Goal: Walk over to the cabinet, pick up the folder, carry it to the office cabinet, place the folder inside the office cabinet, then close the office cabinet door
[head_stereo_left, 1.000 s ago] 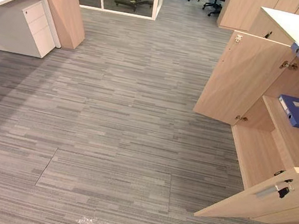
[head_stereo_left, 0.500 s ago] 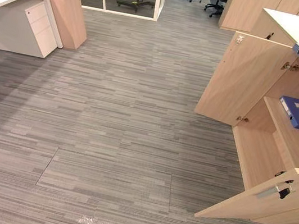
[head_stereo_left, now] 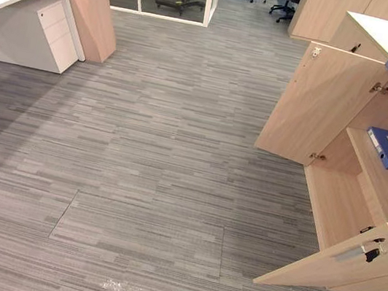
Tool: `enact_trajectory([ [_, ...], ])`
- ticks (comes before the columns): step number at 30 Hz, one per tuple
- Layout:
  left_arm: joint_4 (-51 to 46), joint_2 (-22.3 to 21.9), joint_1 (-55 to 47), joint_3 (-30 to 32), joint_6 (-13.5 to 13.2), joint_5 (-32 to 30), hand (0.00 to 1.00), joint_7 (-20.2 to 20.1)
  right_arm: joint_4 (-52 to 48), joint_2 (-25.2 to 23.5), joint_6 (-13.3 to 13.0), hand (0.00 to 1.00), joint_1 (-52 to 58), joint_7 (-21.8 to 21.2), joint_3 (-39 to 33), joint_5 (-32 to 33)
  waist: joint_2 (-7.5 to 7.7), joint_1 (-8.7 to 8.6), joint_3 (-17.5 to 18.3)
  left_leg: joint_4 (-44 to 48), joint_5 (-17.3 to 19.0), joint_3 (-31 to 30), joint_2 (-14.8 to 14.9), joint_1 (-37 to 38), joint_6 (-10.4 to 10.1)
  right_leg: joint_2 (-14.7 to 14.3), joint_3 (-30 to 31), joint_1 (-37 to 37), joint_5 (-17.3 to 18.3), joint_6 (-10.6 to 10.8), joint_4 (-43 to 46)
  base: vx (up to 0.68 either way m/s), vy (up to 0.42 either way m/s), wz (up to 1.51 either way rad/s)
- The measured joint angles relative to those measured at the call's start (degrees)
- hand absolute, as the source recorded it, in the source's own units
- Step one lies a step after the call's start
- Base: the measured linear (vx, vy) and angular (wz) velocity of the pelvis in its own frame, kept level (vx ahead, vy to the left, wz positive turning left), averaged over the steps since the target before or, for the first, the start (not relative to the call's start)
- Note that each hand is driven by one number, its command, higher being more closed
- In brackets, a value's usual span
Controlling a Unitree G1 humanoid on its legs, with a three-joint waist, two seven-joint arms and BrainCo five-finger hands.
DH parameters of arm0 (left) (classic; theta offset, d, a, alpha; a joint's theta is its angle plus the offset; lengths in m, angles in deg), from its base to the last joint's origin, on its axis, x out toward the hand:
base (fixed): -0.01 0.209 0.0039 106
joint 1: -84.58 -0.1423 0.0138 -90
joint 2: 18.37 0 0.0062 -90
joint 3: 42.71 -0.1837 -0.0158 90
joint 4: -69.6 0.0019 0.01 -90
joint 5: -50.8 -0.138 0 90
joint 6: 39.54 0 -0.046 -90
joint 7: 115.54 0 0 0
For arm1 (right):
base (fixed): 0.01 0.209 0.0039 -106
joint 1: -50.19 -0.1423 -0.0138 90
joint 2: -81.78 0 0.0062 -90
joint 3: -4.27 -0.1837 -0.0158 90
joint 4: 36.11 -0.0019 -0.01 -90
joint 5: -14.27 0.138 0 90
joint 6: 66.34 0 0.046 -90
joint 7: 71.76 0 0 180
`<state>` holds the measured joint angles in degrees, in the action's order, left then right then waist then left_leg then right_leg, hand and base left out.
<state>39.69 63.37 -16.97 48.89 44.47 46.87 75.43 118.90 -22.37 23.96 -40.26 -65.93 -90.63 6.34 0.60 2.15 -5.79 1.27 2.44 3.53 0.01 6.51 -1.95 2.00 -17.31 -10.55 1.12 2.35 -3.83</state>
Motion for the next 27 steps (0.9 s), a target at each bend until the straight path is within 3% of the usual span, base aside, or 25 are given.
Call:
enact_trajectory([
  [3, -0.4, 0.0, 0.2, 0.0, -0.1, 0.2, 0.0, 0.3, 0.0, 0.3, -0.2, 0.0, 0.1, 0.1, 0.0, 0.1, -0.37, 0.03, -0.6, 9.6, 4.6, -0.1, 0.4, -4.5, -0.6, 0.4, -1.1, 0.6, 2.0, -1.2, 2.7, -0.09, 0.04, 0.19],
  [4, -1.7, 0.0, 0.2, 0.2, -0.1, 0.3, 0.0, 1.0, 0.1, 0.7, -0.3, 0.0, 0.1, 0.3, 0.0, 0.3, -0.33, 0.17, -1.3, 18.8, 7.3, 0.9, 1.3, -8.3, -4.1, 0.5, -1.9, 0.7, 3.4, -2.0, 3.6, -0.11, 0.032, 0.29],
  [6, -2.9, -0.3, 0.1, 0.7, -0.5, 1.7, 0.0, 1.3, 0.7, 1.1, -0.3, 0.0, 0.0, 0.6, 0.0, 0.6, -0.46, 0.75, -1.9, 28.1, 6.8, 3.4, 2.2, -13.0, -5.2, 0.9, -2.1, 0.6, 3.5, -2.0, 4.0, -0.08, 0.037, 0.16],
  [7, -3.6, -0.6, -0.1, 1.3, -0.7, 2.7, 0.0, 1.6, 1.1, 1.4, -0.3, 0.0, -0.4, 0.7, 0.1, 1.3, -0.04, 0.86, -2.5, 34.1, 5.4, 4.9, 2.8, -15.8, -7.5, 1.5, -2.1, 0.3, 3.7, -1.8, 4.5, -0.03, 0.041, 0.02],
  [8, -3.6, -0.7, -0.1, 1.7, -0.7, 3.0, 0.0, 1.7, 1.1, 1.4, -0.3, 0.0, -0.4, 0.8, 0.1, 1.6, 0.08, 0.91, -2.9, 37.3, 4.6, 5.8, 3.3, -17.5, -7.6, 2.0, -1.8, 0.0, 3.9, -1.8, 4.6, 0.0, 0.054, -0.04],
  [9, -3.6, -0.9, -0.3, 2.2, -0.8, 4.1, 0.0, 2.0, 1.1, 1.4, -0.3, 0.0, -0.5, 1.1, 0.1, 2.2, -0.06, 0.95, -3.0, 40.4, 7.6, 6.8, 4.1, -19.8, -4.7, 2.5, -1.3, -0.1, 4.0, -1.7, 4.8, 0.02, 0.06, -0.11],
  [11, -3.6, -1.0, -0.6, 2.9, -0.8, 4.9, 0.0, 2.3, 1.1, 1.3, -0.3, 0.0, -0.6, 1.2, 0.0, 2.3, 0.13, 1.03, -3.3, 38.0, 9.7, 6.9, 6.0, -21.5, -3.3, 3.2, 0.0, -0.4, 4.0, -1.6, 4.8, 0.1, 0.151, -0.29],
  [13, -3.6, -1.0, -0.7, 3.3, -0.8, 5.5, 0.0, 2.4, 1.1, 1.4, -0.3, 0.0, -0.6, 1.3, 0.0, 2.4, 0.16, 1.27, -3.4, 29.1, 9.3, 5.9, 6.9, -21.4, -3.2, 4.7, 1.6, -0.4, 4.2, -0.2, 5.0, 0.2, 0.276, -0.41],
  [14, -3.5, -1.1, -0.8, 3.5, -0.8, 6.0, 0.0, 2.5, 1.1, 1.5, -0.3, 0.0, -0.5, 1.4, 0.0, 2.5, -0.01, 1.24, -3.3, 21.6, 7.3, 4.9, 7.2, -20.6, -3.5, 5.9, 2.2, -0.4, 4.7, 1.5, 5.2, 0.21, 0.328, -0.41],
  [15, -3.2, -1.7, -1.1, 3.8, -0.8, 6.2, 0.0, 2.6, 1.1, 1.7, -0.4, 0.0, -0.4, 1.5, -0.1, 2.9, -0.69, 1.18, -3.0, 17.2, 1.2, 6.6, 7.7, -18.9, -3.2, 6.8, 3.2, -0.8, 5.3, 3.6, 5.1, 0.23, 0.338, -0.43],
  [16, -3.2, -1.6, -1.4, 3.9, -0.8, 6.3, 0.0, 2.6, 1.2, 1.6, -0.4, 0.0, -0.3, 1.6, -0.1, 2.9, -0.79, 1.22, -2.9, 16.7, -0.5, 7.8, 7.1, -18.3, -1.0, 7.4, 3.2, -1.2, 5.1, 4.2, 4.8, 0.2, 0.276, -0.37],
  [17, -3.3, -0.9, -0.9, 3.9, -0.8, 6.4, 0.0, 2.5, 1.3, 0.8, -0.4, 0.0, -0.4, 1.5, -0.2, 3.3, 0.43, 1.43, -2.7, 16.5, 1.0, 9.1, 5.3, -17.9, 0.4, 9.4, 3.2, -1.5, 5.1, 4.2, 4.9, 0.33, 0.283, -0.28],
  [18, -3.3, -0.8, -0.3, 3.9, -0.8, 6.3, 0.0, 2.4, 1.4, 0.4, -0.4, 0.0, -0.7, 1.5, -0.7, 3.5, 0.69, 1.46, -2.7, 16.1, 1.9, 10.1, 3.6, -17.1, 1.4, 10.9, 3.2, -1.3, 4.7, 4.3, 5.7, 0.33, 0.257, -0.23],
  [23, -3.4, -0.8, -0.8, 3.2, -1.1, 6.2, 0.0, 1.7, 2.3, -0.6, -0.2, 0.0, -1.5, 1.4, -3.0, 2.2, 0.6, 2.02, -0.9, 12.5, 3.9, 14.8, -1.0, -11.7, 3.9, 16.1, 3.0, -1.5, 1.5, 8.0, 6.4, 0.3, 0.202, -0.38],
  [26, -3.3, -0.9, -1.1, 1.9, -1.2, 6.1, 0.0, 0.8, 2.8, 0.0, 0.3, 0.0, -1.0, 1.0, -5.7, 2.0, -0.55, 2.01, 0.6, 8.9, 4.1, 14.8, -3.3, -7.4, 5.1, 18.8, 3.5, 1.1, 1.2, 8.1, 15.2, 0.28, 0.159, -0.16],
  [27, -3.4, -0.8, -1.2, 0.8, -1.4, 5.9, 0.0, 0.5, 2.7, 0.9, 0.5, 0.0, -0.9, 0.9, -7.4, 2.0, -1.18, 1.86, 1.0, 7.3, 4.0, 14.1, -4.2, -5.3, 5.3, 20.6, 3.4, 4.4, 1.2, 8.0, 24.1, 0.23, 0.163, 0.09],
])
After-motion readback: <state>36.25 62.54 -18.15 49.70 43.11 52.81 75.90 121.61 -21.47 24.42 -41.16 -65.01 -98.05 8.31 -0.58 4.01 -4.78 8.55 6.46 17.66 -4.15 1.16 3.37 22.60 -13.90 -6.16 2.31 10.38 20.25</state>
